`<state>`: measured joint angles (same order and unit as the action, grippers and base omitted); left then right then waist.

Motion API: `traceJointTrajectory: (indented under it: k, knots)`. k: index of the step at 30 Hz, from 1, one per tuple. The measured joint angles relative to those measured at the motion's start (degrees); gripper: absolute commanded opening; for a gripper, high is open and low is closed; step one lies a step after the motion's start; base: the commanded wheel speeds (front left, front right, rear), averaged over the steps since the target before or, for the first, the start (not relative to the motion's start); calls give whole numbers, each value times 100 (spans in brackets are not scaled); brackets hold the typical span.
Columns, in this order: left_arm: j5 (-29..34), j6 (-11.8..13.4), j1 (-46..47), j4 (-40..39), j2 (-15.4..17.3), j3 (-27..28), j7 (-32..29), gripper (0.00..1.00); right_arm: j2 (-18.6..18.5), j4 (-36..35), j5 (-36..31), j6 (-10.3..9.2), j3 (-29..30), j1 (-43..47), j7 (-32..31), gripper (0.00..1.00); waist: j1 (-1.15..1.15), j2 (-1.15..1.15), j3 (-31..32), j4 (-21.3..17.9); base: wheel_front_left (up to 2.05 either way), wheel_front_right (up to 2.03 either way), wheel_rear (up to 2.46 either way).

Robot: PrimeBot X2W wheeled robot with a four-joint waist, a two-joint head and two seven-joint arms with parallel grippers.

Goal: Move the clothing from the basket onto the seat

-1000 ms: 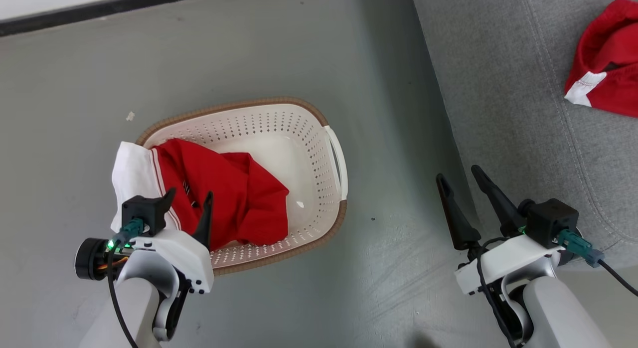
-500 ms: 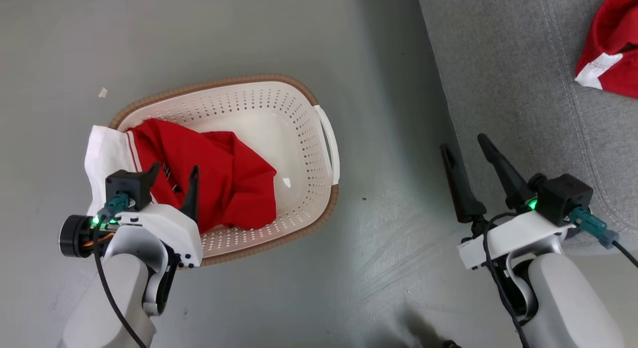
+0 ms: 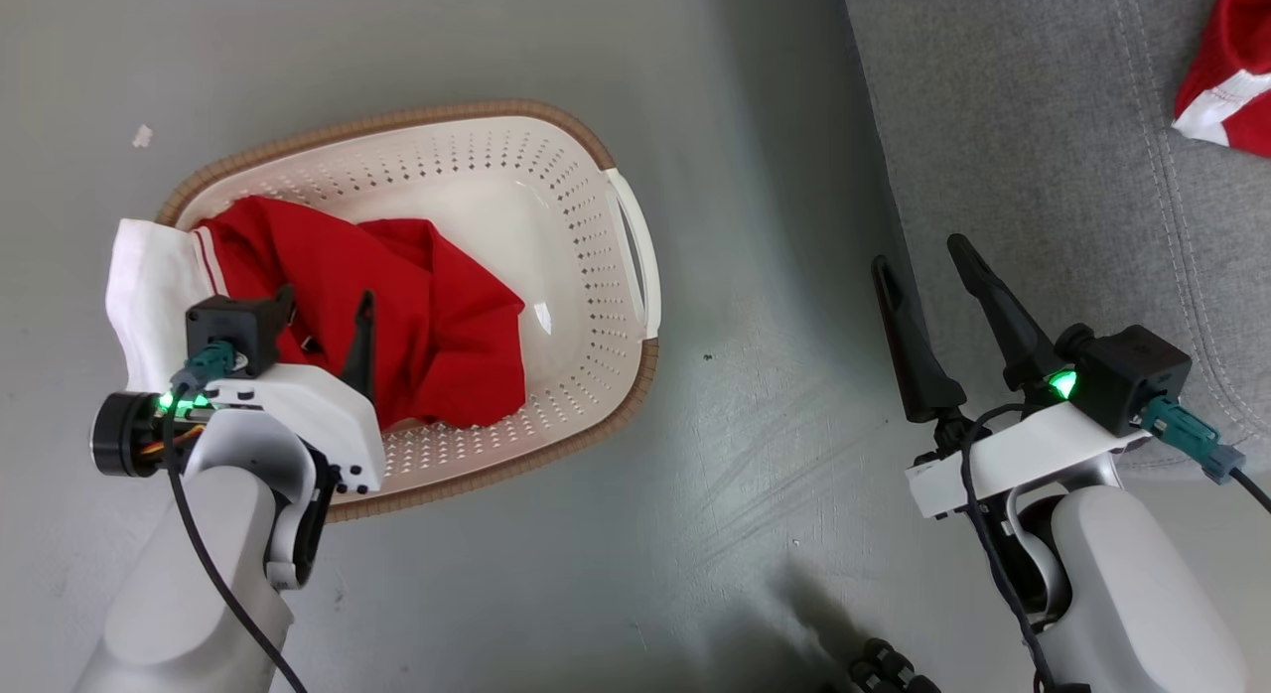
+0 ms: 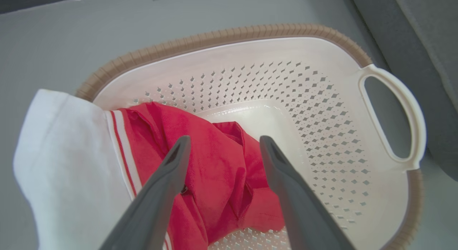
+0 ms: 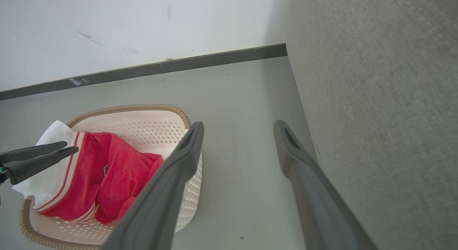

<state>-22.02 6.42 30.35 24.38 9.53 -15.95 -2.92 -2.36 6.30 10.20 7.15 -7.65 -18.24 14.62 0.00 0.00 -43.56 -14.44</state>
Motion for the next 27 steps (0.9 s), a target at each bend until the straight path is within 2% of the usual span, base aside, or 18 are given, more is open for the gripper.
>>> traceJointTrajectory:
  k: [17, 27]
  knots:
    - [-3, 5, 339, 59, 142, 114, -111, 100, -1, -148, 134, 0, -120, -293, 0, 100, 0, 0, -529, -187, 0, 0, 0]
    - [-12, 8, 483, 75, 152, 175, -156, 100, -1, -203, 136, 0, -382, -317, 0, 100, 0, 0, -801, -242, 0, 0, 0]
